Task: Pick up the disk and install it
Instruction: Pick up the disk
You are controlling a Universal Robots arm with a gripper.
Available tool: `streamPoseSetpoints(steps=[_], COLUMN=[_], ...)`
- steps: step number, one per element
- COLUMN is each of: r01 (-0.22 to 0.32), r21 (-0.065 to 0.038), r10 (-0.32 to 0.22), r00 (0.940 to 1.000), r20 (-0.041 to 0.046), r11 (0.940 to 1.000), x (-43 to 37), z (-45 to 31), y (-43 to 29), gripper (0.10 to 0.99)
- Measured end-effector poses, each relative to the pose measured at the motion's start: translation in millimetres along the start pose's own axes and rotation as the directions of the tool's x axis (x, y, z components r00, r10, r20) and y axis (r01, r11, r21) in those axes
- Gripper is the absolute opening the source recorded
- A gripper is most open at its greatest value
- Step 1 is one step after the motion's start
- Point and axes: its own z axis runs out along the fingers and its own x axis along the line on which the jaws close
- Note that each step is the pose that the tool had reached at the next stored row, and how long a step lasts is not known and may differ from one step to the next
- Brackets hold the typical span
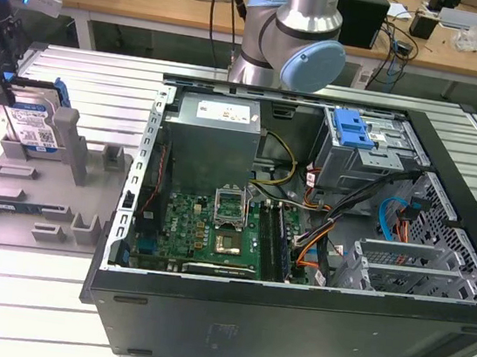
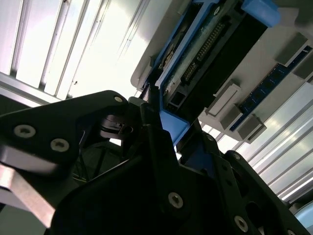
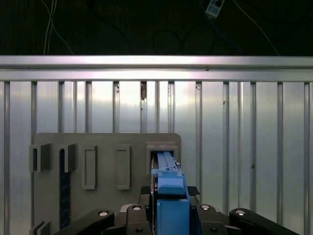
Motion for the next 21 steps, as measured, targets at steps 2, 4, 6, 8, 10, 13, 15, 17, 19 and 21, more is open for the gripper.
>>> streamPoseSetpoints(steps=[2, 4, 6, 8, 10, 13, 15, 17, 19, 21], r01=[0.000, 0.000, 0.000, 0.000, 0.000, 0.001, 0.001, 0.001, 0.001, 0.001], r21=[0.000, 0.000, 0.000, 0.000, 0.000, 0.000, 0.000, 0.000, 0.000, 0.000], r10=[0.000, 0.000, 0.000, 0.000, 0.000, -0.001, -0.001, -0.001, -0.001, -0.001], r00=[1.0000, 1.0000, 1.0000, 1.0000, 1.0000, 1.0000, 1.0000, 1.0000, 1.0000, 1.0000], r20=[0.0000, 0.0000, 0.0000, 0.0000, 0.0000, 0.0002, 0.0001, 0.0000, 0.0000, 0.0000], r11=[1.0000, 1.0000, 1.0000, 1.0000, 1.0000, 1.0000, 1.0000, 1.0000, 1.0000, 1.0000], x=[0.0, 0.0, 0.0, 0.0, 0.0, 0.4, 0.7, 0.9, 1.0, 1.0], z=[0.0, 0.0, 0.1, 0.1, 0.1, -1.4, -3.6, -5.9, -10.1, -13.2], y=[0.0, 0.0, 0.0, 0.0, 0.0, 0.0, 0.1, 0.1, 0.2, 0.3], gripper=[0.369, 0.369, 0.369, 0.369, 0.369, 0.369, 0.369, 0.369, 0.369, 0.369])
